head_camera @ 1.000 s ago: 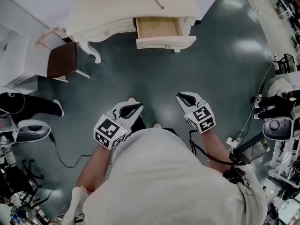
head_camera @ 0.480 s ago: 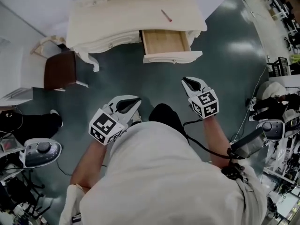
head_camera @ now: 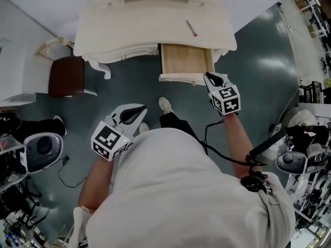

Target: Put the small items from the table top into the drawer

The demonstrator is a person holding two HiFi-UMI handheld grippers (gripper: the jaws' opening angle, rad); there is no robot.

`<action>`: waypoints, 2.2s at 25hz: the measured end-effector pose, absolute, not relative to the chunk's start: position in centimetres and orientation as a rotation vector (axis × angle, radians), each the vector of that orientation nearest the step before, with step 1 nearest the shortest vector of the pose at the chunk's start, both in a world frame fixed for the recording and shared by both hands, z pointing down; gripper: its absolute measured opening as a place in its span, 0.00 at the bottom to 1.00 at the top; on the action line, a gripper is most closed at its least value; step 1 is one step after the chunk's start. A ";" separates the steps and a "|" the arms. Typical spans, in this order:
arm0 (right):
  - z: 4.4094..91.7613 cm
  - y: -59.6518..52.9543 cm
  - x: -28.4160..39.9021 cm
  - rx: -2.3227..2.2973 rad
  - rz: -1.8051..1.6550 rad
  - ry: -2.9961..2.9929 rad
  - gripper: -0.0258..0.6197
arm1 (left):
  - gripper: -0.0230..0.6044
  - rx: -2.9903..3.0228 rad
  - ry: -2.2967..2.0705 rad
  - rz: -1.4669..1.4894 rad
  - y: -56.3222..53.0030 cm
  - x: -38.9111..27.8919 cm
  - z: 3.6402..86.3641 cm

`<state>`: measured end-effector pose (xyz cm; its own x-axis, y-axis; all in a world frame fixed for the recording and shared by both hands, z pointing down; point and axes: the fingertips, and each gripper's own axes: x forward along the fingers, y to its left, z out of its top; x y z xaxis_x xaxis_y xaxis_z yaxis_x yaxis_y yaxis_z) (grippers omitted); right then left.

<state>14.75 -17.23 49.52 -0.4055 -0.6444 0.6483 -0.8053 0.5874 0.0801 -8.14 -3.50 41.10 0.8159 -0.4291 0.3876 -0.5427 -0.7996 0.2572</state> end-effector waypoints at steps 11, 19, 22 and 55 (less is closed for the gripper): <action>54.4 -32.1 19.0 1.066 0.358 -2.195 0.13 | 0.04 2.580 -0.898 0.465 -13.4 -2.6 41.1; 57.5 -41.4 18.4 1.004 0.400 -2.207 0.15 | 0.04 2.495 -1.021 0.469 -18.4 -0.9 41.0; 58.6 -44.0 18.1 0.984 0.404 -2.196 0.16 | 0.04 2.453 -1.069 0.465 -19.2 -1.2 41.4; 63.6 -50.2 17.2 0.959 0.500 -2.127 0.11 | 0.05 2.328 -1.195 0.480 -20.5 -2.2 41.9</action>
<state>17.17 -50.17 63.60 -0.4485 -0.4754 0.7569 -0.7628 0.6449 -0.0470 -2.22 -20.53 41.90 0.5580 -0.6580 0.5056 -0.8250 -0.5057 0.2523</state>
